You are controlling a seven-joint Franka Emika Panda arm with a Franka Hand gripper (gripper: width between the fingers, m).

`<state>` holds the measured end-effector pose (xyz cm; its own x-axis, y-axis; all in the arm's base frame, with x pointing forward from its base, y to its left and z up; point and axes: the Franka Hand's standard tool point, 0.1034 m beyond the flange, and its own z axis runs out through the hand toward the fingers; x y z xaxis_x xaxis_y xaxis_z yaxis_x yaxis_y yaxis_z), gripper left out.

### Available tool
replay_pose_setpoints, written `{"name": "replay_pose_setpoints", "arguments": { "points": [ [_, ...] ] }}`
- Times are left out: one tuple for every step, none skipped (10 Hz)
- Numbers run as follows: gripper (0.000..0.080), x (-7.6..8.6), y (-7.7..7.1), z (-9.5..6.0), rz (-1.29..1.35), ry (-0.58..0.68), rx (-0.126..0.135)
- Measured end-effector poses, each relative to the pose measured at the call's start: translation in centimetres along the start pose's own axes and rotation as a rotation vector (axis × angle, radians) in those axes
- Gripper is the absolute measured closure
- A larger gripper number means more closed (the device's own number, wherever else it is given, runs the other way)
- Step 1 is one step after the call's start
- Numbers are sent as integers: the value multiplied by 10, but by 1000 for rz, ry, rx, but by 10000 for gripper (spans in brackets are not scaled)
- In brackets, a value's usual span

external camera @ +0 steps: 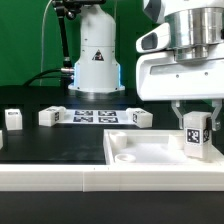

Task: Assemble one leg

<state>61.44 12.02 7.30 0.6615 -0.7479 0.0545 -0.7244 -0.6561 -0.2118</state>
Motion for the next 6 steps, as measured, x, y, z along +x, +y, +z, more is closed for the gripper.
{"name": "replay_pose_setpoints", "arguments": {
  "points": [
    [298, 0, 0, 0, -27, 0, 0],
    [298, 0, 0, 0, -67, 0, 0],
    [184, 1, -1, -1, -95, -1, 0],
    [184, 2, -2, -1, -171, 1, 0],
    [157, 2, -2, -2, -270, 0, -1],
    [157, 0, -4, -2, -401, -9, -15]
  ]
}}
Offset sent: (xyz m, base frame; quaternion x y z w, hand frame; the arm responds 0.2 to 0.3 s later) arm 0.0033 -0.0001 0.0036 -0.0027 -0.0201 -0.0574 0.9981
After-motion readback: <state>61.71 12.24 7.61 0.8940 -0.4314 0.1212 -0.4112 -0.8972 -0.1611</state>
